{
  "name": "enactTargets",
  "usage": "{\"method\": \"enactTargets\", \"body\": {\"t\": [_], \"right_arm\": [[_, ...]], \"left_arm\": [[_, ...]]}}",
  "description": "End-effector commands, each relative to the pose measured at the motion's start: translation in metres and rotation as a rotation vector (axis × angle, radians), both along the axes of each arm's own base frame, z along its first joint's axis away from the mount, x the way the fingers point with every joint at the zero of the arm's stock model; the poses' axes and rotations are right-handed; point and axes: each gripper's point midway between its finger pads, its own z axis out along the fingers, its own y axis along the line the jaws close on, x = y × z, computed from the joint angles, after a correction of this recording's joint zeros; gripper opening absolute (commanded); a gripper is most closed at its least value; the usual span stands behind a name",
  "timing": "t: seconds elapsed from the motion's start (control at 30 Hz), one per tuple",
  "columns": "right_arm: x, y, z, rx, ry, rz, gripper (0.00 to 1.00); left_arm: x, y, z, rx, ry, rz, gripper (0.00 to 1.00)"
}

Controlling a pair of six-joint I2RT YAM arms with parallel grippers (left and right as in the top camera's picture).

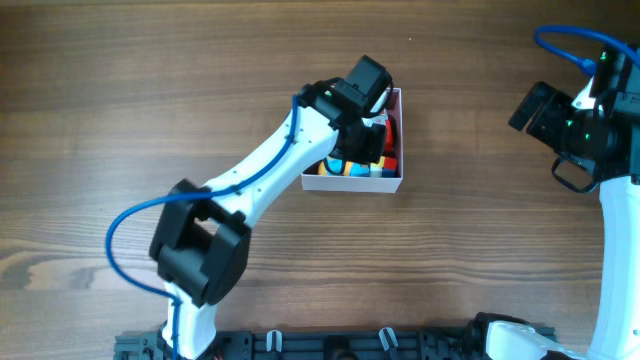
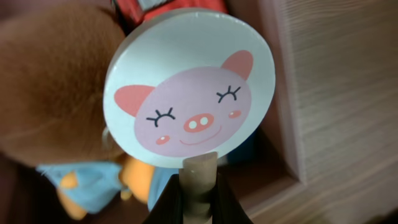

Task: Pack container

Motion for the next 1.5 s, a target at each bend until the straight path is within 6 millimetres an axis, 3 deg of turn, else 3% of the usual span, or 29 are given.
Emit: {"method": "enactTargets", "body": {"t": [0.0, 0.23, 0.37, 0.4, 0.53, 0.57, 0.67, 0.83, 0.87, 0.9, 0.97, 1.07, 1.23, 1.47], "right_arm": [[0.002, 0.001, 0.000, 0.006, -0.001, 0.008, 1.00], [0.002, 0.001, 0.000, 0.006, -0.001, 0.008, 1.00], [0.002, 0.001, 0.000, 0.006, -0.001, 0.008, 1.00], [0.002, 0.001, 0.000, 0.006, -0.001, 0.008, 1.00], [0.002, 0.001, 0.000, 0.007, -0.001, 0.007, 1.00], [0.002, 0.001, 0.000, 0.006, -0.001, 0.008, 1.00], [0.002, 0.001, 0.000, 0.007, -0.001, 0.007, 1.00], [0.002, 0.001, 0.000, 0.007, -0.001, 0.007, 1.00], [0.002, 0.001, 0.000, 0.006, 0.000, 0.008, 1.00], [0.002, 0.001, 0.000, 0.006, -0.001, 0.008, 1.00], [0.002, 0.001, 0.000, 0.007, -0.001, 0.007, 1.00], [0.002, 0.001, 0.000, 0.006, -0.001, 0.008, 1.00], [0.002, 0.001, 0.000, 0.006, -0.001, 0.008, 1.00], [0.002, 0.001, 0.000, 0.006, -0.001, 0.008, 1.00]], "left_arm": [[0.004, -0.002, -0.018, 0.017, 0.033, 0.055, 0.04], [0.000, 0.007, -0.042, 0.075, 0.109, 0.177, 0.05], [-0.004, 0.012, -0.048, 0.104, 0.124, 0.231, 0.12], [-0.005, 0.012, -0.048, 0.106, 0.130, 0.239, 0.18], [-0.008, 0.008, -0.039, 0.079, 0.140, 0.242, 0.56], [-0.008, 0.006, -0.035, 0.066, 0.139, 0.239, 0.61], [-0.004, 0.000, -0.007, 0.003, 0.104, 0.230, 0.69], [0.007, -0.009, 0.070, -0.131, -0.035, 0.204, 0.75], [0.007, -0.009, 0.088, -0.156, -0.070, 0.189, 0.84], [0.008, -0.007, 0.110, -0.186, -0.121, 0.165, 1.00], [0.009, 0.001, 0.141, -0.210, -0.201, 0.166, 1.00], [0.009, 0.034, 0.187, -0.199, -0.334, 0.236, 1.00], [-0.008, 0.123, 0.250, -0.113, -0.518, 0.411, 1.00], [-0.055, 0.247, 0.309, 0.002, -0.712, 0.681, 1.00]]}}
